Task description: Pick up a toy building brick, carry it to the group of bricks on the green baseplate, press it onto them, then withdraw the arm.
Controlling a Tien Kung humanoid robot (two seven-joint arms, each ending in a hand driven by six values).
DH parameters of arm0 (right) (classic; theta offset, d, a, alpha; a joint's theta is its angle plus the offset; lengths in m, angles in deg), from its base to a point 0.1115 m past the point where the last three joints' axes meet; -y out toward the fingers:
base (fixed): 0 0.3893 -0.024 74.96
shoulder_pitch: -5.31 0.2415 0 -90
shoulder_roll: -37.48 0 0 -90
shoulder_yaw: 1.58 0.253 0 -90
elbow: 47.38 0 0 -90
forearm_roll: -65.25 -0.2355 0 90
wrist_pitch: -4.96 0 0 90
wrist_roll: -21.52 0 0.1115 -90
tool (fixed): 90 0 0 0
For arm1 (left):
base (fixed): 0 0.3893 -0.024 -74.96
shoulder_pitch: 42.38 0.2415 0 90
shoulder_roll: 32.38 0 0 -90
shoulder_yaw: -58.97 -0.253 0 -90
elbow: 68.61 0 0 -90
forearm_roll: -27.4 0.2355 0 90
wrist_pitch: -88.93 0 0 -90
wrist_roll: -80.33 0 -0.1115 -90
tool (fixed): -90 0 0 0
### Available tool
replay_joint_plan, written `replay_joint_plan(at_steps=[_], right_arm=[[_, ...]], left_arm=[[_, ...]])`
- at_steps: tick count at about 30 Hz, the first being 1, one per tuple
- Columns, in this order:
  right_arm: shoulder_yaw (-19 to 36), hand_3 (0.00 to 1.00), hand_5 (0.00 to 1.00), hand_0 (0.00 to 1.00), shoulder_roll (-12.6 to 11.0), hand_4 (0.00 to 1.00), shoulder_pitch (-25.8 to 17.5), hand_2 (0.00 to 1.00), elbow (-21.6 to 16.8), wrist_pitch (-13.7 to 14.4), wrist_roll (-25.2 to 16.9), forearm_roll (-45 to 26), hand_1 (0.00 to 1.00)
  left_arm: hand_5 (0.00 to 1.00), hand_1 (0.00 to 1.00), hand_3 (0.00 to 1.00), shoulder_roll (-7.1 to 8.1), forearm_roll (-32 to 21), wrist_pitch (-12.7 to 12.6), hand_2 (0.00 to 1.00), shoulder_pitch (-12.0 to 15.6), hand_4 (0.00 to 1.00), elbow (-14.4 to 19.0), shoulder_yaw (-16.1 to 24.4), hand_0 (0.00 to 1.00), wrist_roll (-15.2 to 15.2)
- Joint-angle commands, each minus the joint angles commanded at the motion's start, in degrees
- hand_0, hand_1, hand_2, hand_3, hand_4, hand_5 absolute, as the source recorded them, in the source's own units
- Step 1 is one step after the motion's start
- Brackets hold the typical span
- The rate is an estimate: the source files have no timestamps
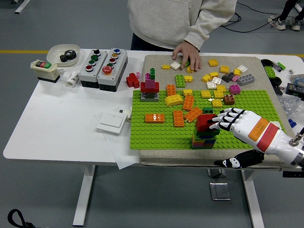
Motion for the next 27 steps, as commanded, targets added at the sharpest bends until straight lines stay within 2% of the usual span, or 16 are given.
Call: replay_joint_plan(at_steps=[16,27], right_arm=[[0.02,0.744,0.629,0.807,0.38,0.946,1.79,0.776,-0.47,0.54,-0.32,-2.05,0.745],[-1.25,0.748,0.628,0.813,2.54,0.946,3.79,0.779,2.11,0.26,-0.33,-3.78,0.749]], left_arm=[[0.659,0.699,0.587,0.04,0.06,0.04,0.712,-0.04,0.67,0.02,0.06,0.667,0.06],[0.661,0.698,0.587,0.04,0.1,0.1,0.713,-0.04,0.67,0.07,0.08,0.667,0.11]])
